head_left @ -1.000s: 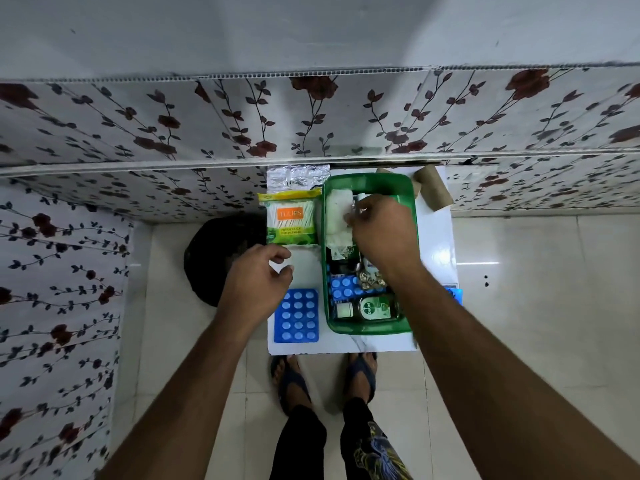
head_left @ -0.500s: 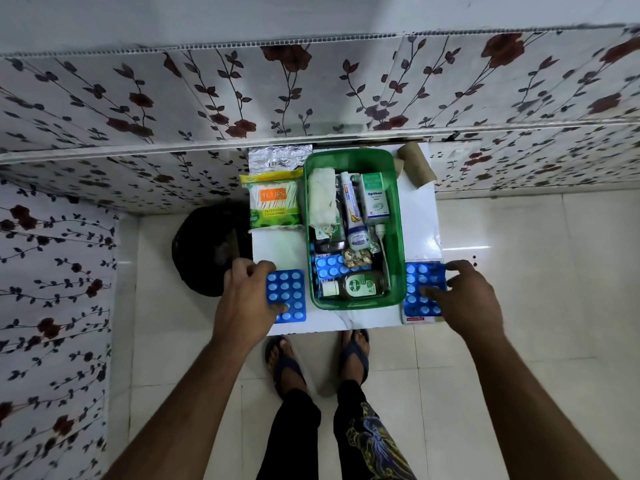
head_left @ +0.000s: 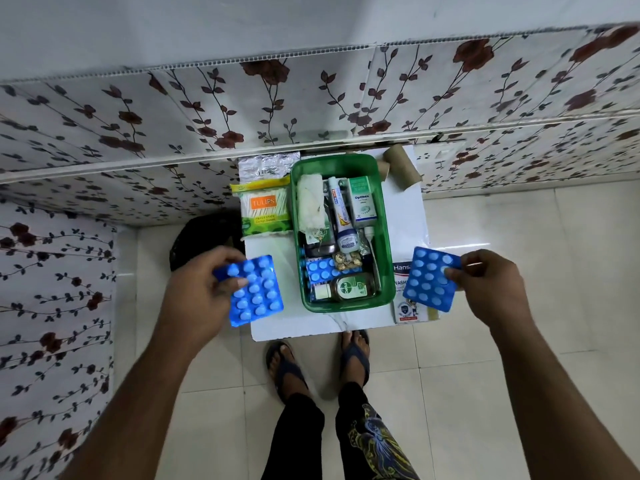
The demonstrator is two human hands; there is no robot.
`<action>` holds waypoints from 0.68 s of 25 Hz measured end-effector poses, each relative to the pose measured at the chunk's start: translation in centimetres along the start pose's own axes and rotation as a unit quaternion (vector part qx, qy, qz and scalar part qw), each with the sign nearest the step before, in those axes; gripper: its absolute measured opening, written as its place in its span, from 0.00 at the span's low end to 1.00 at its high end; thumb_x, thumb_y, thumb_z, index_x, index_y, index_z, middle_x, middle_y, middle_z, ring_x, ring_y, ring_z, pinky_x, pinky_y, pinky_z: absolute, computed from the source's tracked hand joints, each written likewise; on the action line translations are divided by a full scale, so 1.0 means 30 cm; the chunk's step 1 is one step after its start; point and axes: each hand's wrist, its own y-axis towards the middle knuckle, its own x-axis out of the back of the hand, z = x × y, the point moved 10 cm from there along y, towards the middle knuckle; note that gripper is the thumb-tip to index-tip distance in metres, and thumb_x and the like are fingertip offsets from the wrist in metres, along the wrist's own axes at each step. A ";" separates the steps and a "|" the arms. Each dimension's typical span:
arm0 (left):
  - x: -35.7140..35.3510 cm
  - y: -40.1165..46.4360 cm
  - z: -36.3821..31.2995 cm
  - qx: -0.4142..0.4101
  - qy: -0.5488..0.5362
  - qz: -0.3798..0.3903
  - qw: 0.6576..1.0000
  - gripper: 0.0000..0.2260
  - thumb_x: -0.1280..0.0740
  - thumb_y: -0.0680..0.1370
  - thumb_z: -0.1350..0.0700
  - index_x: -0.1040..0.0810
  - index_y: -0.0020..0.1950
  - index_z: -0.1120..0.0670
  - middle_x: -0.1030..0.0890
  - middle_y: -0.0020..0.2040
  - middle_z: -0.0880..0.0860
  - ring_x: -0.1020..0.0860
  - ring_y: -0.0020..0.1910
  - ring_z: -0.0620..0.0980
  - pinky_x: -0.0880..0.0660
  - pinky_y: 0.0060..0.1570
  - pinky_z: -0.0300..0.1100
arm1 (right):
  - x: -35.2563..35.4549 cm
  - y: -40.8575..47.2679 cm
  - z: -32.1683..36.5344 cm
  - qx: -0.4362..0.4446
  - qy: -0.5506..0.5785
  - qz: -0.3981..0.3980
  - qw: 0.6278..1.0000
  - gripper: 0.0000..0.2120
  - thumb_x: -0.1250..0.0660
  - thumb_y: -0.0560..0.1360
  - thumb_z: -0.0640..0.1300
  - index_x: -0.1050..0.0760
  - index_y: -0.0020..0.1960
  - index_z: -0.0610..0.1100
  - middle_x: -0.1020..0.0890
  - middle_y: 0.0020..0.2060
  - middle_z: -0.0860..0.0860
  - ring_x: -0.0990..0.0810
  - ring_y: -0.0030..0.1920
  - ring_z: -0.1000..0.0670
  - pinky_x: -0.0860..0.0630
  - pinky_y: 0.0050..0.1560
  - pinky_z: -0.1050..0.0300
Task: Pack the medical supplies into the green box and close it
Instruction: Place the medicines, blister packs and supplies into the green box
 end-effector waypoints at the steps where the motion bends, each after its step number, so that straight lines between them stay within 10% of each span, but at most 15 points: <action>1: 0.033 0.005 -0.055 -0.007 -0.046 -0.018 0.999 0.16 0.29 0.72 0.66 0.20 0.50 0.45 0.18 0.46 0.42 0.19 0.46 0.47 0.22 0.47 0.46 | 0.035 -0.004 0.020 0.003 0.025 -0.012 1.000 0.08 0.26 0.70 0.41 0.25 0.42 0.48 0.16 0.40 0.46 0.16 0.43 0.42 0.23 0.42 0.50; 10: -0.489 0.091 -0.345 -0.067 0.057 0.144 0.986 0.14 0.30 0.74 0.62 0.22 0.57 0.49 0.20 0.56 0.53 0.22 0.53 0.52 0.28 0.45 0.40 | 0.136 -0.025 0.190 0.041 0.146 -0.012 0.988 0.06 0.30 0.74 0.36 0.24 0.49 0.43 0.18 0.37 0.51 0.20 0.27 0.62 0.30 0.34 0.59; 17: -0.512 0.044 -0.377 -0.186 0.284 0.133 0.931 0.24 0.33 0.72 0.66 0.27 0.68 0.56 0.28 0.58 0.58 0.29 0.58 0.58 0.25 0.55 0.51 | 0.078 -0.060 0.256 0.058 0.129 0.018 0.990 0.11 0.31 0.75 0.35 0.25 0.41 0.51 0.17 0.37 0.50 0.20 0.35 0.53 0.28 0.34 0.58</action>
